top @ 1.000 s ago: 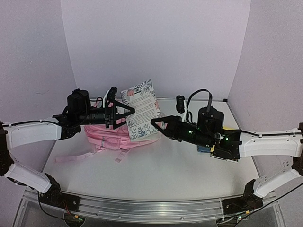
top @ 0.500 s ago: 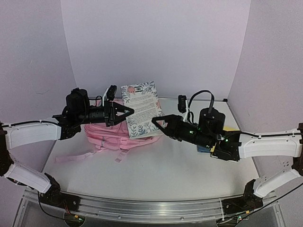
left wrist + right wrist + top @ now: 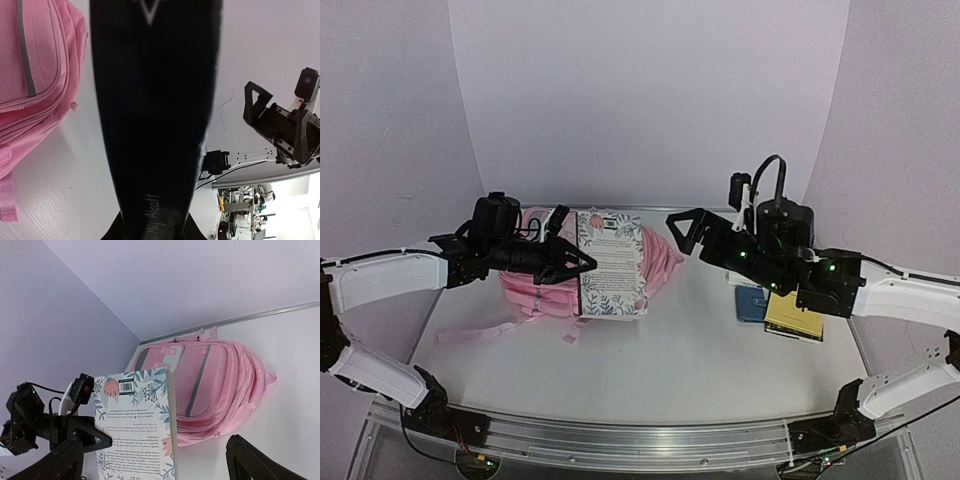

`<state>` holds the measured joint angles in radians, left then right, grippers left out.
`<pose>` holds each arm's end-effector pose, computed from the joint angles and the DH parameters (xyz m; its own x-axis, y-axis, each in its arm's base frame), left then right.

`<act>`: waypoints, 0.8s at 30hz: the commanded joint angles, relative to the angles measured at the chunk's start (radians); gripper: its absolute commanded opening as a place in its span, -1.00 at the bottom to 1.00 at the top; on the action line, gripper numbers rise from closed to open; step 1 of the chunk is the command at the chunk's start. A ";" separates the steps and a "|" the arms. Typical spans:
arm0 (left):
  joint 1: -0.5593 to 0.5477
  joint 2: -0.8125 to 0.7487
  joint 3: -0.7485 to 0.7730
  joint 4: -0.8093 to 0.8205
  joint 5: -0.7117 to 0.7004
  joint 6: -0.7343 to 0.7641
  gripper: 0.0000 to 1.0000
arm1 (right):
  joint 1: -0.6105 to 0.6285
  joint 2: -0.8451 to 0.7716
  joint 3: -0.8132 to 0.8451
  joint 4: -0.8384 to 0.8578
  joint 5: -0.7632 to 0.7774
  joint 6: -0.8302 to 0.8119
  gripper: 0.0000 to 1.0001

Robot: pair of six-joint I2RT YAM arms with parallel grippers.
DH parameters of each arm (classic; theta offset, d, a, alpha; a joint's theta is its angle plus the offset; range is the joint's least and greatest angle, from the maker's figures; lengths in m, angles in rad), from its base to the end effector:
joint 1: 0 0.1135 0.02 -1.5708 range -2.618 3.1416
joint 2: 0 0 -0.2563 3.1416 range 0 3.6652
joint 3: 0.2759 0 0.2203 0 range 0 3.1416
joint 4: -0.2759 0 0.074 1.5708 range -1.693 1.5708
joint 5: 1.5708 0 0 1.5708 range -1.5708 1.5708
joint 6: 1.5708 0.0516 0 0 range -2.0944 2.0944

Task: Pack the student bag
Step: Pick up the book from the center of the board.

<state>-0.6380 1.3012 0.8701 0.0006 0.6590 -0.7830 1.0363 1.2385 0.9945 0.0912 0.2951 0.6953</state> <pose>0.2010 -0.1884 0.2786 -0.8851 -0.0380 -0.4639 0.4141 0.3906 -0.8222 0.1548 0.2320 0.3440 -0.4932 0.3701 -0.7873 -0.4701 0.6481 0.5992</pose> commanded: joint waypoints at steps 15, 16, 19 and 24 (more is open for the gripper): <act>-0.080 0.131 0.324 -0.646 0.415 0.622 -1.00 | -0.235 0.172 0.309 -0.415 -0.888 -0.506 0.97; -0.091 0.138 0.333 -0.668 0.425 0.637 -1.00 | -0.234 0.191 0.327 -0.435 -0.923 -0.517 0.97; -0.123 0.163 0.359 -0.717 0.445 0.669 -1.00 | -0.236 0.251 0.361 -0.463 -1.013 -0.534 0.97; -0.155 0.185 0.393 -0.745 0.487 0.692 -0.97 | -0.236 0.319 0.393 -0.520 -1.092 -0.578 0.97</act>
<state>-0.7745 1.4898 1.1762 -0.7237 1.0278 -0.1556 0.7979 1.5221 1.3357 -0.3506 -0.6709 0.1846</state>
